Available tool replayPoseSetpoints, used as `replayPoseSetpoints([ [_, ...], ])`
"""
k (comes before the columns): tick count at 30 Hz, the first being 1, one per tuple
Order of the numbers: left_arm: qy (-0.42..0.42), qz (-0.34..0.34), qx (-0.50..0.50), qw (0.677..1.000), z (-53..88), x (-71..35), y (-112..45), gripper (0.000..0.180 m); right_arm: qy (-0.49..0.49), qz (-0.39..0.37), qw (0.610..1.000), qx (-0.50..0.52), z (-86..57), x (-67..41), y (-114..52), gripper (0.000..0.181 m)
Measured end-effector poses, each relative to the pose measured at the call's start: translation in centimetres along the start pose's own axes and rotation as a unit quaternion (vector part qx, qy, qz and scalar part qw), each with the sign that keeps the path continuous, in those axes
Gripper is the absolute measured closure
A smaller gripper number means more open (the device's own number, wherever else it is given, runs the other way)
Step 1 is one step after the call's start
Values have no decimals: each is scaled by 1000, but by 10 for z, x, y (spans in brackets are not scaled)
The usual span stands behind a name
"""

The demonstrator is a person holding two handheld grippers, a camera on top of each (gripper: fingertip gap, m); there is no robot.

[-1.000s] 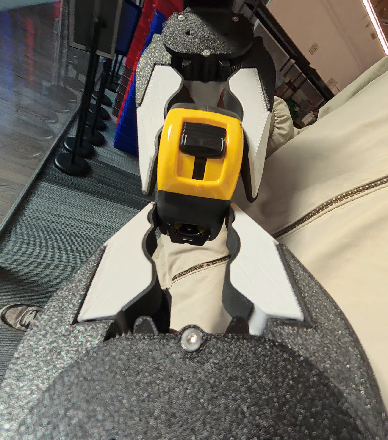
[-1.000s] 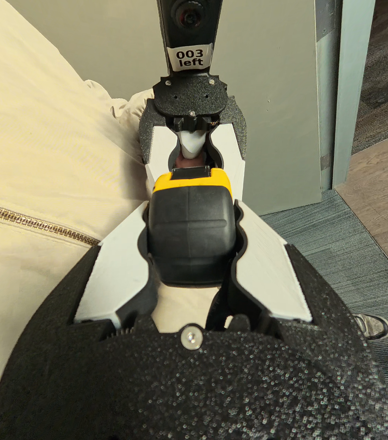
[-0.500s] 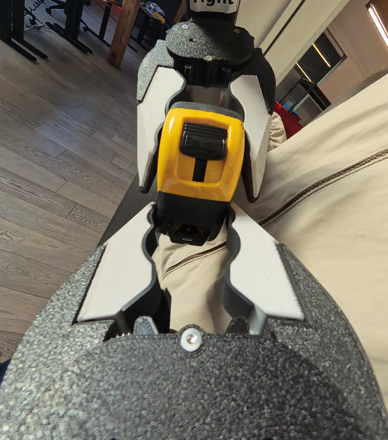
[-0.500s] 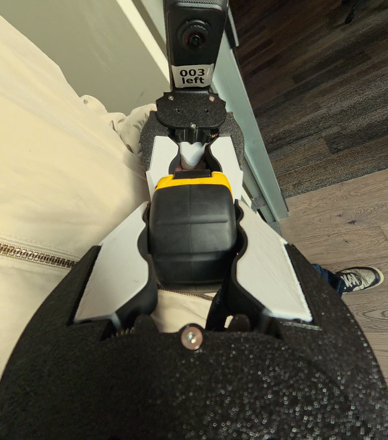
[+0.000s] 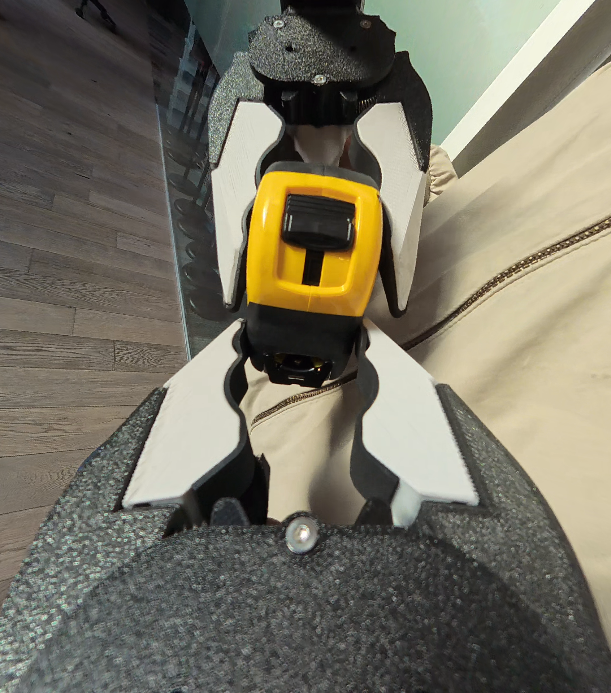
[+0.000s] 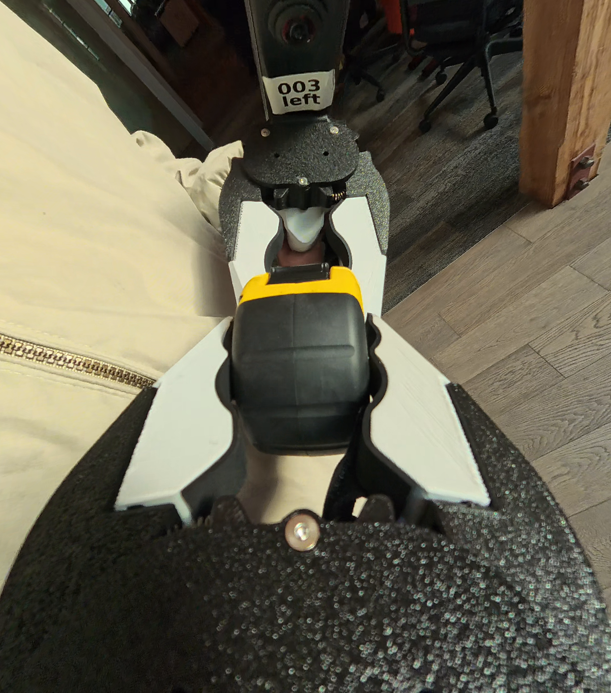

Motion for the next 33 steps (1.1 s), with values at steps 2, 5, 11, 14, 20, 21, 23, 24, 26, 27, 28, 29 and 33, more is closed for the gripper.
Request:
replayPoseSetpoints([
  [2,-1,4,7,1000,43,-15,9,124,-5,-10,1000,7,-34,-28,7,113],
  [5,-3,6,13,1000,110,-36,17,124,-7,-23,1000,8,-88,-68,19,114],
  [11,1,29,19,999,260,-82,20,124,-10,-42,999,0,-217,-145,59,114],
  [14,16,42,22,999,333,-120,21,124,-24,-46,999,-8,-276,-192,89,114],
  [20,21,53,20,998,462,-194,17,124,-26,-42,999,-20,-378,-282,148,114],
  [21,22,52,19,998,483,-204,18,124,-25,-42,999,-20,-395,-297,156,114],
  [23,19,50,19,998,526,-224,22,124,-23,-43,999,-18,-429,-327,170,113],
  [24,17,50,18,998,549,-232,24,124,-22,-43,999,-16,-447,-343,176,113],
  [26,14,48,18,999,599,-248,31,124,-22,-43,999,-14,-487,-374,185,114],
  [27,13,45,18,999,627,-254,36,124,-21,-41,999,-12,-510,-391,188,113],
  [28,12,41,18,999,656,-262,41,124,-21,-38,999,-9,-533,-409,191,113],
  [29,12,36,18,999,685,-270,46,124,-21,-36,999,-7,-557,-428,195,113],
  [33,-6,21,16,1000,803,-316,78,124,-9,-29,1000,1,-651,-515,212,113],
])
Point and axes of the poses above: each gripper's, where its closed fingertips meet, y back along the fingers, x out of its underside, z = x × y across the jaws, the point moved 6 cm from there along y, back along the fingers, and after that the axes turned 10 degrees about -y, right-handed, at the moved point
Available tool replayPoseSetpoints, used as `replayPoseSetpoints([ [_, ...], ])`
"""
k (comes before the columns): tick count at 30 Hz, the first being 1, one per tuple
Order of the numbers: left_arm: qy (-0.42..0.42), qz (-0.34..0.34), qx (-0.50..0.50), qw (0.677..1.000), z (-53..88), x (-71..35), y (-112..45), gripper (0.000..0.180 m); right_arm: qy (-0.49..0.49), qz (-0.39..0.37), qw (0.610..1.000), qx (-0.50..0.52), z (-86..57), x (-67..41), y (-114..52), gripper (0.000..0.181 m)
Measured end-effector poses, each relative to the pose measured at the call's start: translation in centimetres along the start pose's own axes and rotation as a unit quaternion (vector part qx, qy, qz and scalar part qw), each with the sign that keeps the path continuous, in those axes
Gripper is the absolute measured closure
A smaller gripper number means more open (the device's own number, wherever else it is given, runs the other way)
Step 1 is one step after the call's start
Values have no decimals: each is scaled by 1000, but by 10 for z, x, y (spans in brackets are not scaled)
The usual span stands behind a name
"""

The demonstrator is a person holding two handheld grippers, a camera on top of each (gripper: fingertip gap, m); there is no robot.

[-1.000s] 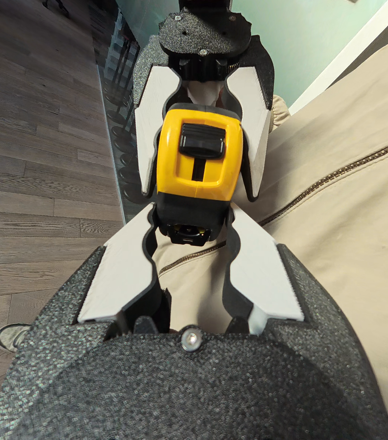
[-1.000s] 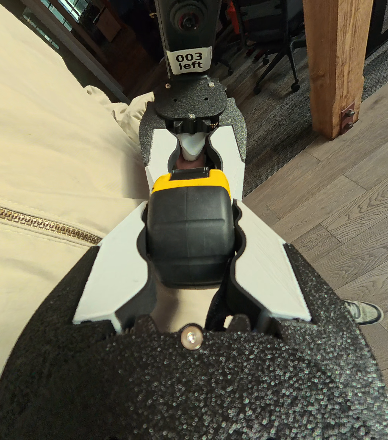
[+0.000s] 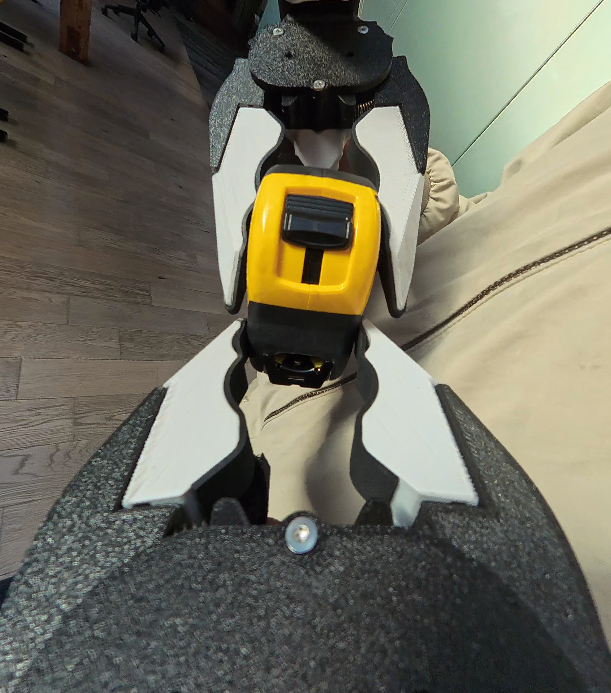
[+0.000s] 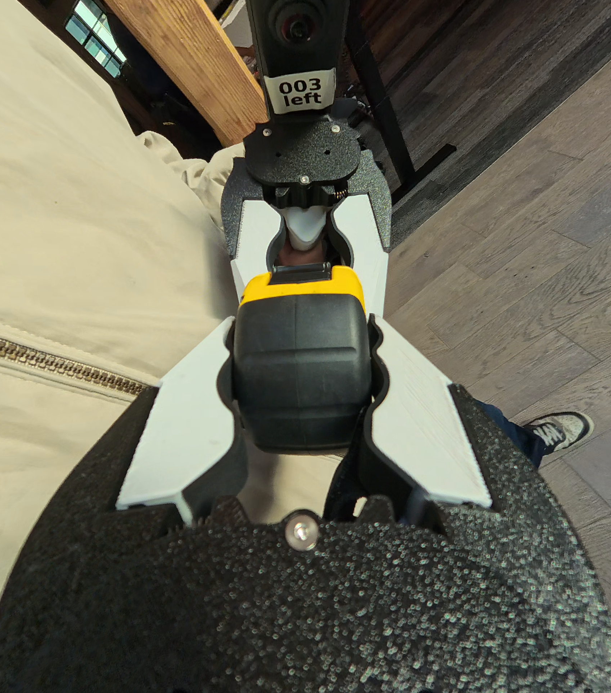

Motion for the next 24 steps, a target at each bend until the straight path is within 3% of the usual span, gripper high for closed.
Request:
replayPoseSetpoints([
  [6,-11,-29,-1,1000,167,-87,73,124,7,10,1000,4,-114,-163,16,113],
  [17,-17,-22,-58,998,481,-194,199,124,42,9,998,-35,-369,-426,20,113],
  [24,33,-19,-114,993,691,-263,299,125,44,33,992,-113,-542,-611,6,114],
])
Point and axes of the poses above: each gripper's, where its closed fingertips meet, y back along the fingers, x out of its underside, z = x × y across the jaws, the point moved 6 cm from there along y, back along the fingers, and after that the axes turned 10 degrees about -y, right-handed, at the moved point
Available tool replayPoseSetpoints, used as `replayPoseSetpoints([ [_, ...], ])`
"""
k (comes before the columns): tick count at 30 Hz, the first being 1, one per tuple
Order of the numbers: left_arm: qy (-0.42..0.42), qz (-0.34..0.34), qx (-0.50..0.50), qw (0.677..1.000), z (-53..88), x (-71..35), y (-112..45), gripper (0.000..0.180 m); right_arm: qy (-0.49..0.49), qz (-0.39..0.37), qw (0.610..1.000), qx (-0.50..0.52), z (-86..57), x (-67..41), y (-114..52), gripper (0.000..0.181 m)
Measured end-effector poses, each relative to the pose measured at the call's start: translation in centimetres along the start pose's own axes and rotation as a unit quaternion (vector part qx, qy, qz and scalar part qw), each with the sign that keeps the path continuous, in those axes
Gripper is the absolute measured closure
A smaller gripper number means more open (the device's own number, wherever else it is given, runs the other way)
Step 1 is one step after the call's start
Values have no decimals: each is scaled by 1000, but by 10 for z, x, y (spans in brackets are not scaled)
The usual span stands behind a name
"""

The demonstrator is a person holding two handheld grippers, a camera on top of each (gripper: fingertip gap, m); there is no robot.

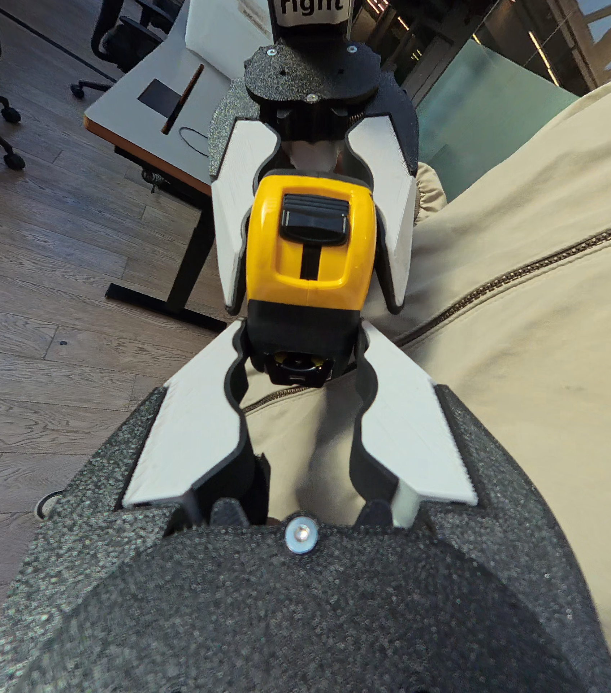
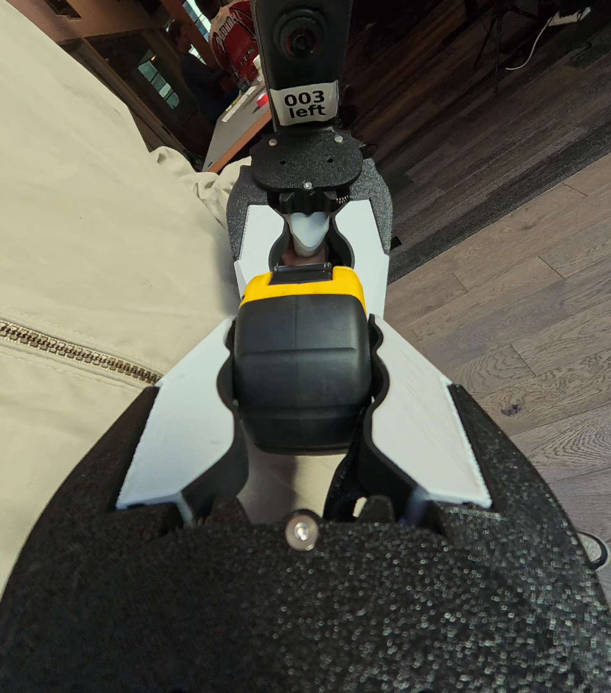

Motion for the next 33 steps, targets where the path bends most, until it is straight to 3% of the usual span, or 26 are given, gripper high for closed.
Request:
replayPoseSetpoints([
  [14,27,-62,-98,993,429,-142,148,124,34,104,992,-63,-347,-355,6,114],
  [21,9,-90,-94,991,644,-235,280,125,26,92,993,-63,-499,-576,-16,114],
  [33,-21,-57,-116,991,1033,-350,461,125,66,97,991,-69,-801,-898,-51,113],
])
Point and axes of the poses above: each gripper's, where its closed fingertips meet, y back along the fingers, x out of its underside, z = x × y across the jaws, the point moved 6 cm from there along y, back along the fingers, and after that the axes turned 10 degrees about -y, right-handed, at the moved point
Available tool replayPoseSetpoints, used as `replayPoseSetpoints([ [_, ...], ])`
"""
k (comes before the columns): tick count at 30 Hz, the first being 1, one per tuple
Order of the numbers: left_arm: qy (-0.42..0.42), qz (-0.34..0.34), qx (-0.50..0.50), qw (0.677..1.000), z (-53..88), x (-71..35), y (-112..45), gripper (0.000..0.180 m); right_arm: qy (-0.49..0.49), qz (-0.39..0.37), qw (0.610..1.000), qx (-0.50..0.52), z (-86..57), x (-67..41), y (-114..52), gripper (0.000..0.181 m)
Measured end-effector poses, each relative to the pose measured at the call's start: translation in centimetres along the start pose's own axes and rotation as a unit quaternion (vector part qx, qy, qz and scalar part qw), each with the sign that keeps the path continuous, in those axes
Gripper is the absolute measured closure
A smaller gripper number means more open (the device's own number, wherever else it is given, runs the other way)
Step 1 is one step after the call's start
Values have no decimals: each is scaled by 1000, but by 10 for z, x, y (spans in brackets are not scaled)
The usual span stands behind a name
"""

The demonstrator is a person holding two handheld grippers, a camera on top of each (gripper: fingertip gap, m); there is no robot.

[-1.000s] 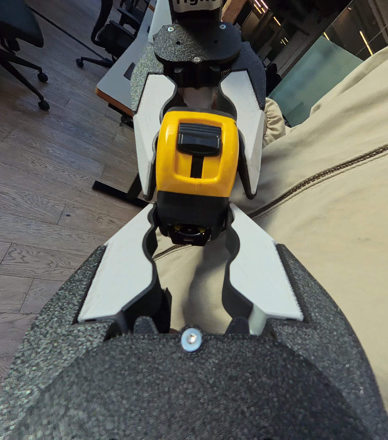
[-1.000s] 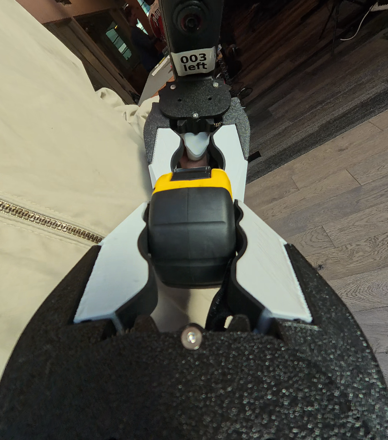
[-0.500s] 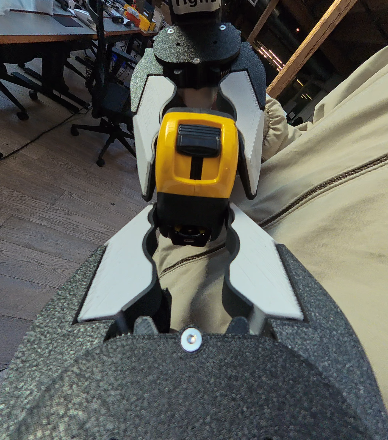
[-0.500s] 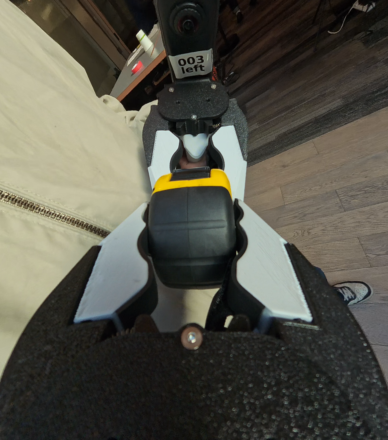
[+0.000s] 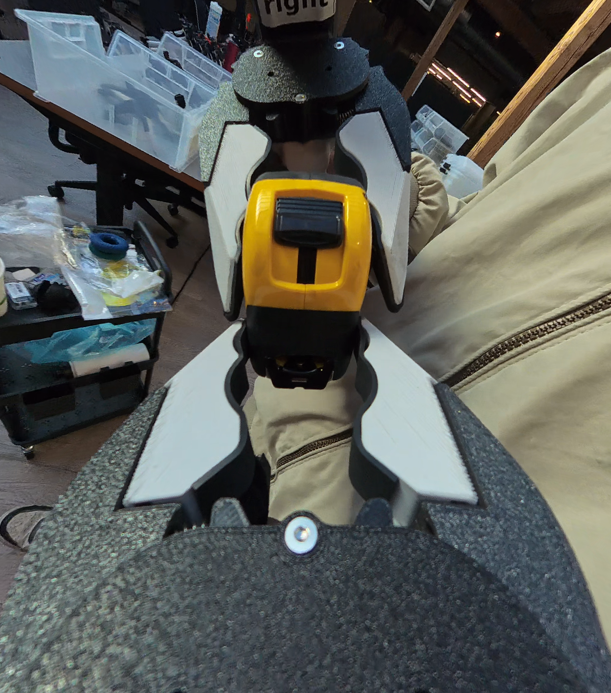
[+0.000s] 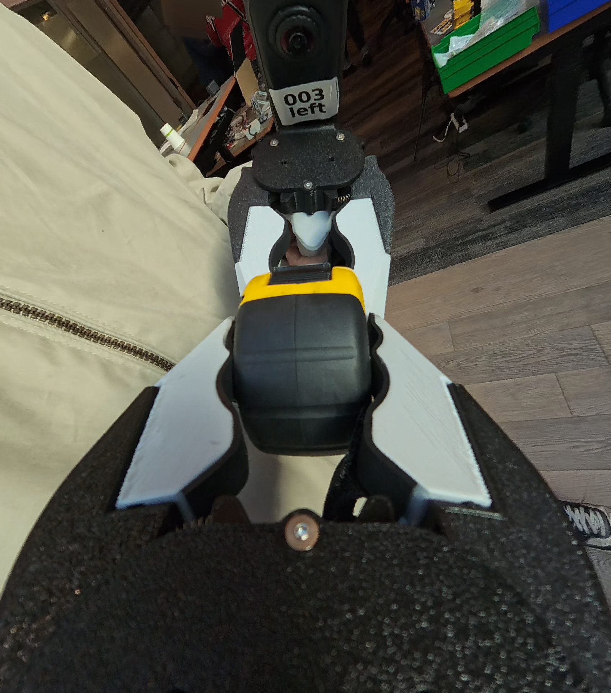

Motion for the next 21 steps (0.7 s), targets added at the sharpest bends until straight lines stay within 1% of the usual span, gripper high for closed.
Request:
replayPoseSetpoints([
  [4,39,3,-8,999,143,-38,20,125,-20,7,999,-30,-121,-91,28,114],
  [8,54,5,-21,998,269,-89,46,125,-25,20,998,-54,-218,-191,56,114],
  [14,51,-6,-30,998,464,-150,83,124,-15,35,998,-55,-371,-328,93,114],
  [21,36,-10,-3,999,721,-197,133,125,-26,18,999,-31,-581,-483,120,114],
])
Point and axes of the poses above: each gripper's, where its closed fingertips meet, y back along the fingers, x out of its underside, z = x × y across the jaws, the point moved 6 cm from there along y, back along the fingers, and after that the axes turned 10 degrees about -y, right-handed, at the moved point
